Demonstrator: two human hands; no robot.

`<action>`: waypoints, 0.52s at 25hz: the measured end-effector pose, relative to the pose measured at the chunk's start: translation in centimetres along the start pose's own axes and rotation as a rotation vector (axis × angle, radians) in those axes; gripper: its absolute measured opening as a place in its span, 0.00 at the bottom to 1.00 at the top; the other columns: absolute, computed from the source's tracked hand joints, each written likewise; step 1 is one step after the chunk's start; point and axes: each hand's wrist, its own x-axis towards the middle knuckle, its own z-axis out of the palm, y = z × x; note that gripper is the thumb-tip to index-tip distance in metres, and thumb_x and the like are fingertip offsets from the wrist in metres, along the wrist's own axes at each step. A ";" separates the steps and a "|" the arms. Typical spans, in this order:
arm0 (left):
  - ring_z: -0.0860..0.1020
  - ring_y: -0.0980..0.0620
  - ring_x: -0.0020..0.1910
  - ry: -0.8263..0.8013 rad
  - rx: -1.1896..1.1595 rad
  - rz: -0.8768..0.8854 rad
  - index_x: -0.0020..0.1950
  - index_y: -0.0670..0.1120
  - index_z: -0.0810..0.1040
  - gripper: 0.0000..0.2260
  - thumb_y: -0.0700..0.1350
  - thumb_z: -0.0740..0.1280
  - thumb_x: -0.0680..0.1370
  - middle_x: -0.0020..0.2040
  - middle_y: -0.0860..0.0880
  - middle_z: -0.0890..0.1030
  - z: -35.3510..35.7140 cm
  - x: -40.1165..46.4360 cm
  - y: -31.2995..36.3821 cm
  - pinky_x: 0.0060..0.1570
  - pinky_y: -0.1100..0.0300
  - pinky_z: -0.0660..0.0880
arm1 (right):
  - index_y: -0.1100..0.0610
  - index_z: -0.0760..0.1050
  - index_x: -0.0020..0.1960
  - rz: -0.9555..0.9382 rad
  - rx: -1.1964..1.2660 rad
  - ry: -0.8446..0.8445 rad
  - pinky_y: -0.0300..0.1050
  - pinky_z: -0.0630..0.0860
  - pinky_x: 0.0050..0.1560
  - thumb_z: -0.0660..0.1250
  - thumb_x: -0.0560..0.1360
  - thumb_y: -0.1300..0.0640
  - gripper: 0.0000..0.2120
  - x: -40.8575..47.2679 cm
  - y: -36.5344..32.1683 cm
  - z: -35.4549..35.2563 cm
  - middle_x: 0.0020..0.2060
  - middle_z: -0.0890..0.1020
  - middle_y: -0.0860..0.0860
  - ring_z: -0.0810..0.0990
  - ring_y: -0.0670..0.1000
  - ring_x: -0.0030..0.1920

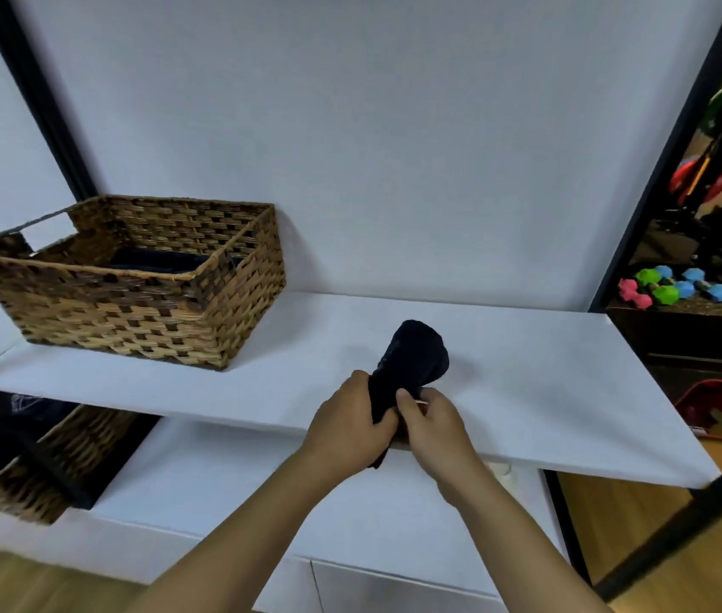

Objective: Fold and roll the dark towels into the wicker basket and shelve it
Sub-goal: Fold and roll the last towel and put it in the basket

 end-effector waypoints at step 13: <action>0.76 0.50 0.63 0.365 0.453 0.327 0.67 0.50 0.75 0.15 0.47 0.64 0.81 0.63 0.53 0.79 -6.4 -9.8 -1.0 0.55 0.52 0.77 | 0.51 0.76 0.54 -0.044 0.097 -0.253 0.49 0.82 0.36 0.72 0.75 0.53 0.10 -7.2 -5.3 1.7 0.45 0.84 0.52 0.84 0.52 0.41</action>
